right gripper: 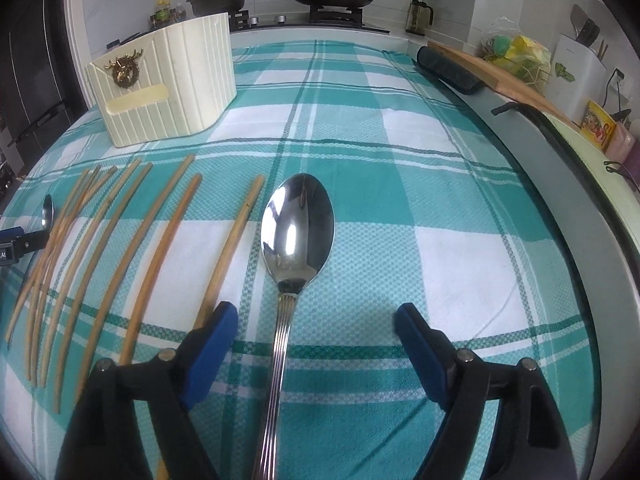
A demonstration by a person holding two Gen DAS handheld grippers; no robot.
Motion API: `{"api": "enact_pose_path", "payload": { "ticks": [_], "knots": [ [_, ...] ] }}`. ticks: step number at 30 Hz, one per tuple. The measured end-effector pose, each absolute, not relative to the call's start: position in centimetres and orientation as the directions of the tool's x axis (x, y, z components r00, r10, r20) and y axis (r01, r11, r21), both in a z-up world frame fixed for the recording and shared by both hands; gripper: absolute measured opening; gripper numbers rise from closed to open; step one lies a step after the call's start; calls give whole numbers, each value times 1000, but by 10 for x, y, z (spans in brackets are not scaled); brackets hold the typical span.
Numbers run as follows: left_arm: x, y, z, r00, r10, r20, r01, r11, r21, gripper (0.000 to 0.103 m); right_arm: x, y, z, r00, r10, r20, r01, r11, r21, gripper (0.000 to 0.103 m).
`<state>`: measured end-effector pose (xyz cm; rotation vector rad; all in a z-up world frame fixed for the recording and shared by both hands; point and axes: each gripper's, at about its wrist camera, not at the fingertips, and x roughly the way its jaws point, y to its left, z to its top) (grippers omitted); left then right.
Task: Organize utensils
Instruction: 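Lower the left tool to the metal spoon and close its fingers on the handle, then lift the spoon with the left tool and carry it over the cream caddy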
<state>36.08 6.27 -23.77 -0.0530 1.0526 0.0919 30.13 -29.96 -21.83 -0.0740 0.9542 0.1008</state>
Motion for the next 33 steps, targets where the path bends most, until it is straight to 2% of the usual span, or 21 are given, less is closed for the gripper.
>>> {"api": "enact_pose_path", "payload": {
  "ticks": [8,13,14,16,20,22,23,24,25,26,27,33],
  "knots": [
    [371,55,-239,477,78,-875,-161,987,0,103,316,-304,-219,582,73,-810,-123,992,1,85],
    [372,50,-239,489,78,-869,-156,988,1,101,325,-303,-219,585,72,-808,-119,993,2,81],
    [373,49,-238,493,75,-867,-154,988,-2,100,327,-303,-219,587,73,-806,-122,993,2,78],
    [374,46,-237,504,69,-861,-143,990,-4,92,330,-301,-219,592,76,-803,-126,992,0,76],
    [377,36,-235,522,63,-850,-115,993,2,87,336,-297,-220,602,78,-795,-128,992,1,74],
    [378,34,-234,530,58,-846,-111,994,-2,83,339,-292,-220,605,70,-793,-130,991,-12,71],
    [377,33,-234,533,53,-845,-106,994,-4,81,340,-289,-220,608,66,-791,-131,991,-18,67],
    [376,32,-232,539,47,-841,-91,996,-3,72,341,-287,-220,612,64,-788,-134,991,-24,56],
    [375,31,-231,550,39,-835,-74,997,-2,59,341,-284,-219,615,61,-786,-137,990,-31,48],
    [374,29,-229,557,30,-830,-57,998,-3,50,342,-282,-219,620,58,-783,-139,990,-37,42],
    [373,28,-228,563,21,-826,-40,999,-2,36,343,-280,-218,622,52,-781,-137,990,-44,42],
    [368,40,-221,572,-52,-819,-17,997,-76,36,337,-286,-210,648,92,-756,-139,990,2,42]
  ]
}}
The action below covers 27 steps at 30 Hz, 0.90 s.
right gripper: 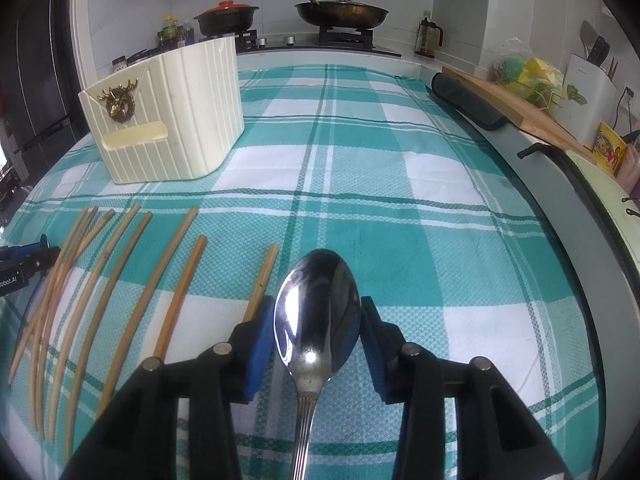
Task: Organize utensils
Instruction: 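Lift the spoon with the left tool and carry it over the cream caddy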
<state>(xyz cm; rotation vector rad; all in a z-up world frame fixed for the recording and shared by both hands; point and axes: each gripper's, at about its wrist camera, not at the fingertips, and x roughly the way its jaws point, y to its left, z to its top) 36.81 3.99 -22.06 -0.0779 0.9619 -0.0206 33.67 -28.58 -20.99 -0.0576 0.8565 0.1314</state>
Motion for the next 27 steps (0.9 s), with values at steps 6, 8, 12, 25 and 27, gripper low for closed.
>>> {"api": "enact_pose_path", "payload": {
  "ticks": [6,8,12,25,27],
  "knots": [
    [347,45,-188,636,-70,-769,1,996,-90,36,316,-293,-180,701,129,-701,-156,987,26,42],
    [339,48,-176,653,-78,-753,-1,995,-103,36,309,-294,-169,717,142,-682,-165,986,31,42],
    [322,52,-154,685,-85,-724,2,993,-114,36,294,-296,-149,742,161,-651,-177,983,41,42],
    [276,63,-102,764,-119,-635,32,989,-147,36,252,-303,-107,809,170,-562,-171,984,51,42],
    [272,64,-98,770,-122,-626,34,988,-150,36,245,-303,-101,820,168,-547,-171,984,45,42]
  ]
}}
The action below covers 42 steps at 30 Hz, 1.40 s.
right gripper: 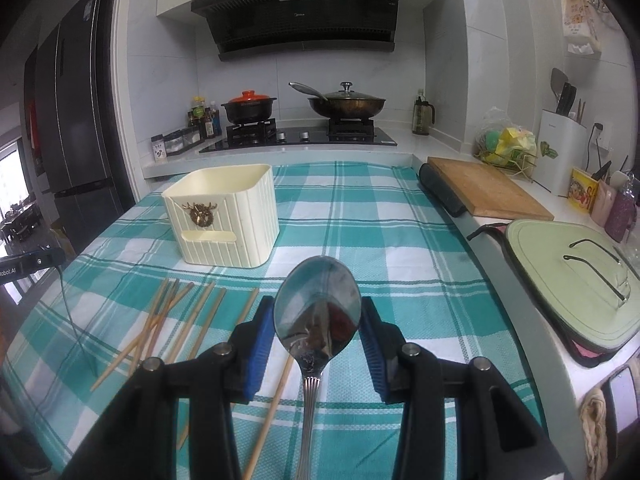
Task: Organize utensils
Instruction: 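Lift the spoon with the left tool and carry it over the cream caddy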
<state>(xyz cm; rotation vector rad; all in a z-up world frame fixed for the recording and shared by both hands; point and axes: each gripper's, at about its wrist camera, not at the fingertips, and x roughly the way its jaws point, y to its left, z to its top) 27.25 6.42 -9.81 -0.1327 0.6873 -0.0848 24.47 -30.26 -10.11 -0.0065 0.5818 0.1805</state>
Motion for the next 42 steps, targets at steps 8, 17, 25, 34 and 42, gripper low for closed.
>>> {"api": "enact_pose_path", "payload": {
  "ticks": [8,17,25,34,42],
  "knots": [
    [265,67,-87,782,-141,-608,44,984,-172,36,233,-301,-87,841,167,-516,-178,984,27,42],
    [273,75,-59,786,-182,-591,85,978,-189,36,241,-296,-65,850,192,-491,-216,976,9,42],
    [309,97,-10,801,-222,-556,117,969,-217,36,280,-279,-23,837,276,-473,-298,954,29,42],
    [390,94,49,839,-221,-498,135,970,-202,36,352,-241,47,832,380,-405,-384,920,76,42],
    [474,65,31,825,-182,-535,110,980,-165,36,421,-192,55,819,428,-383,-425,900,97,42]
  ]
}}
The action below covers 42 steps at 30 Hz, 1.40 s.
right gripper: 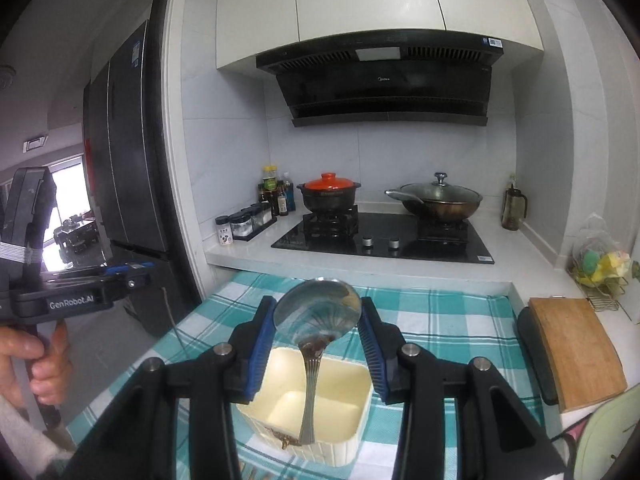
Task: Organize utensils
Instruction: 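Lift the spoon with the left tool and carry it over the cream caddy, then open the left tool to drop the spoon into the caddy and withdraw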
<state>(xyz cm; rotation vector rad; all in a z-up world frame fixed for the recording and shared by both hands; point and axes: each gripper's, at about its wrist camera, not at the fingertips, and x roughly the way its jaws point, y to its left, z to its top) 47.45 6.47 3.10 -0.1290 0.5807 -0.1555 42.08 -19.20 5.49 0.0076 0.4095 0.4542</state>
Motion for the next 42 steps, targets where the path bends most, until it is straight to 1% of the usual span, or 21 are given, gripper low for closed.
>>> {"api": "enact_pose_path", "payload": {
  "ticks": [4,8,11,15,17,19,22,23,24,28,29,31,36,40,42],
  "knots": [
    [504,53,-8,774,-175,-609,96,982,-161,36,455,-180,23,793,406,-455,-396,910,122,42],
    [521,44,-46,717,-179,-674,91,982,-164,36,489,-182,-21,731,382,-566,-350,921,170,42],
    [530,38,-65,689,-164,-706,87,986,-145,36,512,-186,-51,689,352,-634,-304,934,188,42],
    [538,30,-78,680,-113,-724,70,993,-90,37,536,-194,-77,656,311,-688,-244,950,196,42],
    [540,30,-82,679,-96,-728,59,995,-76,39,544,-197,-81,654,321,-685,-235,947,219,42],
    [538,32,-79,685,-77,-725,40,997,-68,60,550,-196,-83,653,327,-684,-229,945,233,43],
    [522,41,-62,712,-76,-698,30,997,-78,69,549,-196,-74,674,327,-663,-222,945,240,44],
    [512,46,-54,723,-82,-686,34,996,-83,70,546,-198,-68,678,337,-653,-225,941,252,47],
    [502,51,-45,737,-83,-671,35,996,-84,73,540,-201,-60,685,348,-641,-229,937,263,51],
    [444,79,-6,807,-54,-588,10,997,-77,91,499,-217,-18,719,364,-592,-275,931,240,52],
    [427,85,2,822,-50,-568,8,997,-77,92,485,-223,-7,730,368,-575,-290,930,227,52],
    [394,97,13,844,-44,-535,9,998,-69,95,453,-237,12,755,363,-547,-308,931,193,56],
    [317,114,21,879,-32,-477,16,999,-38,99,371,-280,40,817,304,-489,-287,951,112,57],
    [268,117,0,894,-22,-447,2,999,-44,101,310,-303,42,874,209,-438,-240,971,-16,57],
    [250,116,-20,885,-38,-464,2,997,-78,101,283,-309,33,889,168,-426,-219,973,-72,57]
  ]
}}
